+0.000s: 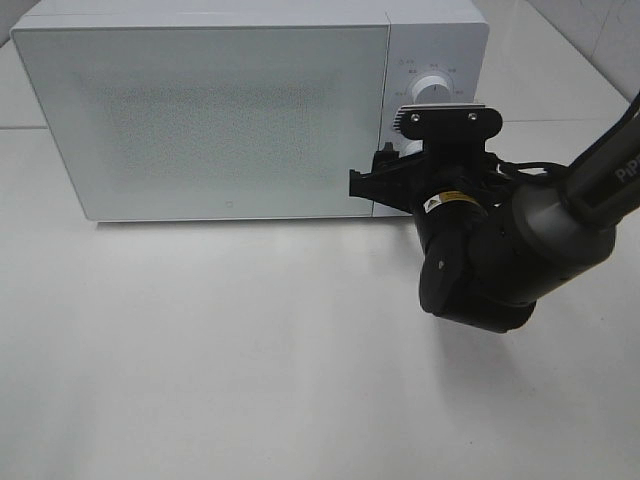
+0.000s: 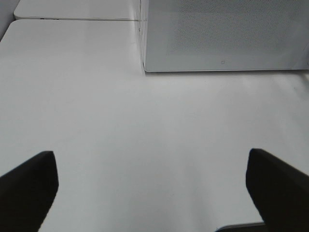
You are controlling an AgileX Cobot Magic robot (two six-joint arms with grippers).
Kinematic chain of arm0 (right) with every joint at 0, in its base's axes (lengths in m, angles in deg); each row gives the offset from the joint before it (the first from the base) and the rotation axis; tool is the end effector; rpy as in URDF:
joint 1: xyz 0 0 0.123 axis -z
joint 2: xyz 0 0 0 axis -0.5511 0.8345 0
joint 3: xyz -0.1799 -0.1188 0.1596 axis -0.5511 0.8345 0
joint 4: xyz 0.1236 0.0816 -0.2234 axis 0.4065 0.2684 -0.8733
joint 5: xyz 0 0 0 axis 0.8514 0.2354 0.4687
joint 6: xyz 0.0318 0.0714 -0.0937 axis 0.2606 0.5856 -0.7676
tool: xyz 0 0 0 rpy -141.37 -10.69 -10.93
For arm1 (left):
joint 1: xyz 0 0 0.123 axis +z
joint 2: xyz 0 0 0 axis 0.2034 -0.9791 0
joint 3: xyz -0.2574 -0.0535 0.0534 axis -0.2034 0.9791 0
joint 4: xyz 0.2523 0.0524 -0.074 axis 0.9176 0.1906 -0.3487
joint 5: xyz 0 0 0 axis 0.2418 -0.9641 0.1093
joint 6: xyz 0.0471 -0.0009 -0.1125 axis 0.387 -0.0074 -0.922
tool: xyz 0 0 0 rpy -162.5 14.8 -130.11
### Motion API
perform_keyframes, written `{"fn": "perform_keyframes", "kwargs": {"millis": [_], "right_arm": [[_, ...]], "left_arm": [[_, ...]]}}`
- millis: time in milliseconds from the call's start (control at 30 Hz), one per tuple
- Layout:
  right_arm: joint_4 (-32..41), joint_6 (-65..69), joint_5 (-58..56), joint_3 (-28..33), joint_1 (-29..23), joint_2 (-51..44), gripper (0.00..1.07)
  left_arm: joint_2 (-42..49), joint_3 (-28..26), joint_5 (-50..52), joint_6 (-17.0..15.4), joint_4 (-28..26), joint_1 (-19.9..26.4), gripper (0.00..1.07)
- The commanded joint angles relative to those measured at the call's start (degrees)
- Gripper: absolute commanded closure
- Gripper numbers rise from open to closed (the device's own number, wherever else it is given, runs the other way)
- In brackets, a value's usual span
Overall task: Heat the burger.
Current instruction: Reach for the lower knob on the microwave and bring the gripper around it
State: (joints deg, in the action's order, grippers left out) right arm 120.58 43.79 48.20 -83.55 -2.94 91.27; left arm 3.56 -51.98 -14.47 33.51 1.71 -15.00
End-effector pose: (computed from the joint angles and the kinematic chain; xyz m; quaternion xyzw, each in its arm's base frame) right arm 0.3470 0.1531 0.0821 0.0377 0.7389 -0.0416 0.6715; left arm 0.0490 -0.0122 0.2757 0.0359 0.8505 -0.0527 0.5221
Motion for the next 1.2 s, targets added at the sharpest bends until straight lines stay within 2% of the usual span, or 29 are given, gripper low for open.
{"fn": "perform_keyframes", "kwargs": {"millis": [33, 167, 533, 967, 1033, 1067, 1100, 1133, 1167, 1200], "right_arm": [[-0.74, 0.86, 3.32, -0.74, 0.92, 0.0, 0.32], [-3.27, 0.8, 1.26, -1.78, 2.23, 0.0, 0.32], [-3.27, 0.86, 1.26, -1.78, 2.18, 0.0, 0.33], [-3.32, 2.81, 0.69, -1.78, 1.55, 1.6, 0.45], [-3.32, 2.81, 2.01, -1.78, 1.55, 1.6, 0.62], [-3.32, 2.81, 2.01, -1.78, 1.55, 1.6, 0.62], [-3.32, 2.81, 2.01, -1.78, 1.55, 1.6, 0.69], [-3.38, 2.81, 2.01, -1.78, 1.55, 1.6, 0.84], [-3.38, 2.81, 2.01, -1.78, 1.55, 1.6, 0.84], [-3.61, 2.81, 2.06, -1.78, 1.55, 1.6, 0.98]], "left_arm": [[1.2, 0.11, 0.63, 0.06, -0.23, 0.17, 0.09], [1.2, 0.11, 0.63, 0.06, -0.23, 0.17, 0.09], [1.2, 0.11, 0.63, 0.06, -0.23, 0.17, 0.09], [1.2, 0.11, 0.63, 0.06, -0.23, 0.17, 0.09], [1.2, 0.11, 0.63, 0.06, -0.23, 0.17, 0.09], [1.2, 0.11, 0.63, 0.06, -0.23, 0.17, 0.09], [1.2, 0.11, 0.63, 0.06, -0.23, 0.17, 0.09], [1.2, 0.11, 0.63, 0.06, -0.23, 0.17, 0.09], [1.2, 0.11, 0.63, 0.06, -0.23, 0.17, 0.09], [1.2, 0.11, 0.63, 0.06, -0.23, 0.17, 0.09]]}}
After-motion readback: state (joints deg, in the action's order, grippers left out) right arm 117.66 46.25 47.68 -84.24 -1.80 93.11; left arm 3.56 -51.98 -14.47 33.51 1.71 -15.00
